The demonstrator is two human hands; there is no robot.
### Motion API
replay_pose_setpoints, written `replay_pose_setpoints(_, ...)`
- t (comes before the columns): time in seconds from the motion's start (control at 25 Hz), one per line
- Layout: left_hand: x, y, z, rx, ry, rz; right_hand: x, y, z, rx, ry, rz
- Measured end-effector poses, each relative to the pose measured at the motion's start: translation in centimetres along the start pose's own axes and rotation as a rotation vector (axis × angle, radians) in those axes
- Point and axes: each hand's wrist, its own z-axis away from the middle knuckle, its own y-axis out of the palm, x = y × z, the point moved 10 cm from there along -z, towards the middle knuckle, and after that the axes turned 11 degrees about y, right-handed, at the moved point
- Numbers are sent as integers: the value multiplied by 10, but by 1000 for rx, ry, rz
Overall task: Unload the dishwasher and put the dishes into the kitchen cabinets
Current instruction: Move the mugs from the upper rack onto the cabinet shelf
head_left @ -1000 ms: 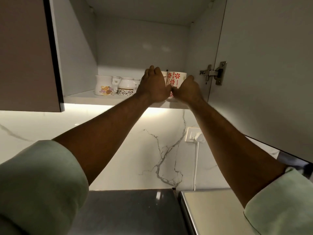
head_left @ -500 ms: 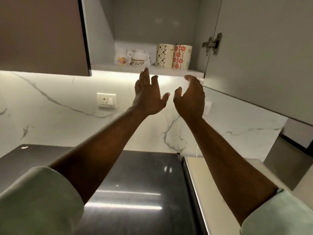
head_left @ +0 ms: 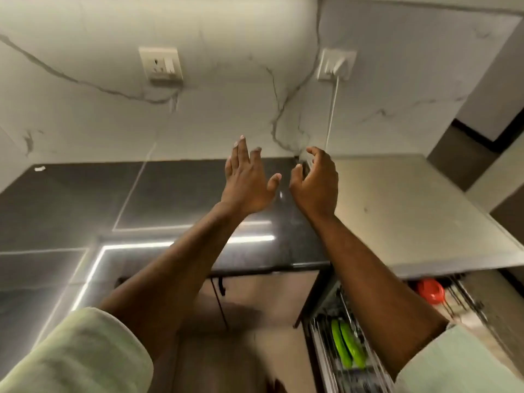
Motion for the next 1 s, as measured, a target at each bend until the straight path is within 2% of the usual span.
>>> replay_pose_setpoints(0.4, -36, 167, 180, 415, 62, 45, -152, -34, 195, 189, 280, 279)
replay_pose_setpoints(0.64, -99, 253, 241, 669, 201, 41, -249, -88, 276, 205, 497, 396)
replay_pose_setpoints(1.0, -237, 374, 243, 917, 467, 27, -389, -203, 302, -10, 846, 426)
